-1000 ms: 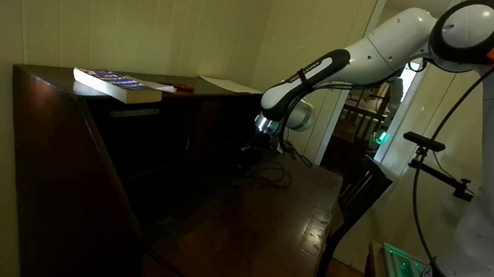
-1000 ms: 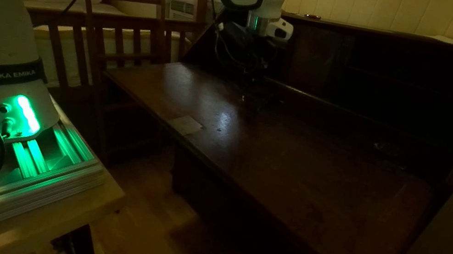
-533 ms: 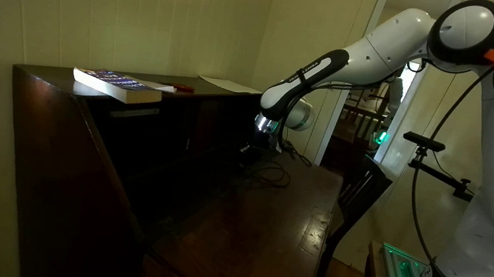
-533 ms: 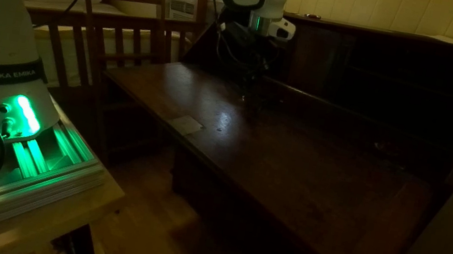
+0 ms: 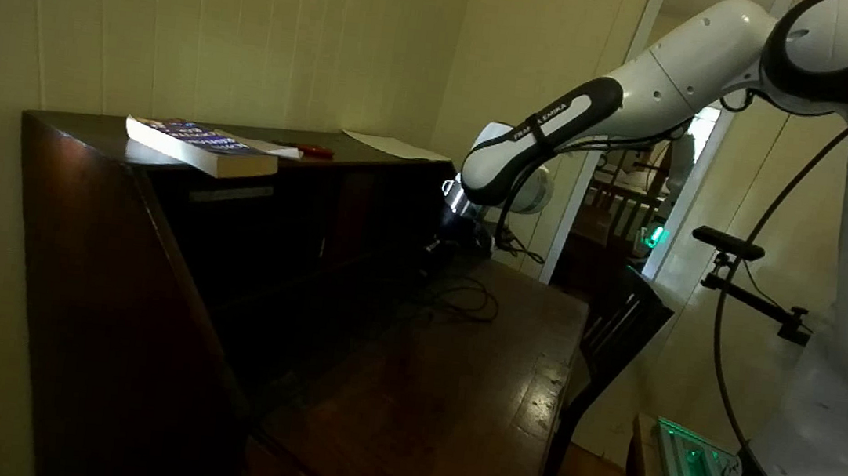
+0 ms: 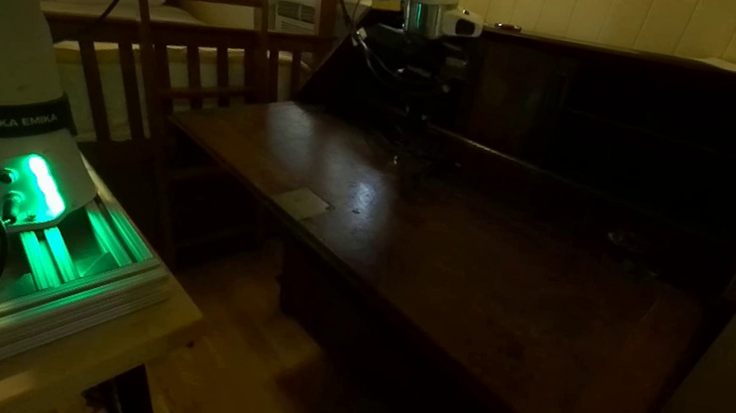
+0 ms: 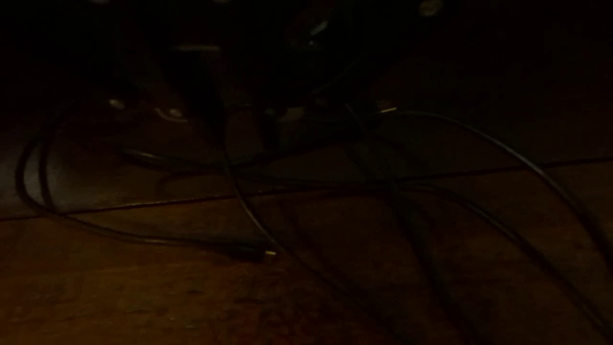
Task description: Move the black cable to the right.
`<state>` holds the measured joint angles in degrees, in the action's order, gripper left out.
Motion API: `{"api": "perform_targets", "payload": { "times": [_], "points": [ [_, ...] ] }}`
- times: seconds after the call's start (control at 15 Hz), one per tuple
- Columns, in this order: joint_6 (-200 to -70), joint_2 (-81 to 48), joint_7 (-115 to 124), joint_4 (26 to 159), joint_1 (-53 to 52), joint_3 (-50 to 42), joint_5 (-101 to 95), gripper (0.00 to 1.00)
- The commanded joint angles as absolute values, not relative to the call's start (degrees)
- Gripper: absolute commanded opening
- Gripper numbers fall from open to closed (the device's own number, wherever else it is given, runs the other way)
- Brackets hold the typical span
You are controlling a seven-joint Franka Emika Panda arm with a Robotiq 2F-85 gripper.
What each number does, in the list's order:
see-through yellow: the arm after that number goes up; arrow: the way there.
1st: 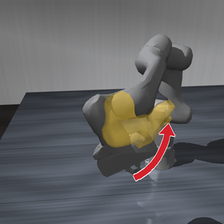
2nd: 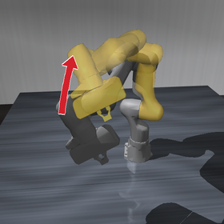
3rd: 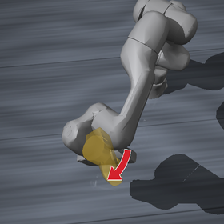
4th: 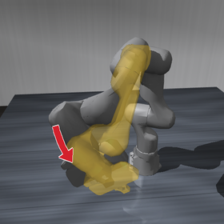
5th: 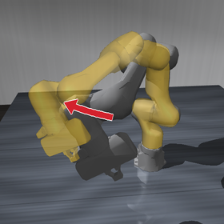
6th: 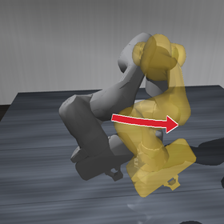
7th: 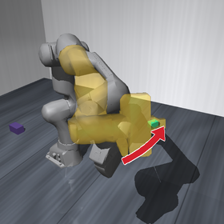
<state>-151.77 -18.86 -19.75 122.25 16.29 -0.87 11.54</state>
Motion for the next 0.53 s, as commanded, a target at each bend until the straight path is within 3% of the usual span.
{"api": "perform_targets", "payload": {
  "times": [0.0,0.33,0.47],
  "points": [
    [-155.53,-17.08,-20.77,125.09,14.72,-2.08,7.70,0.58],
    [-160.28,-20.26,-21.80,122.79,15.09,-0.40,8.73,0.93],
    [-160.19,-21.51,-21.97,121.76,15.49,0.49,9.25,1.00]
  ]
}}
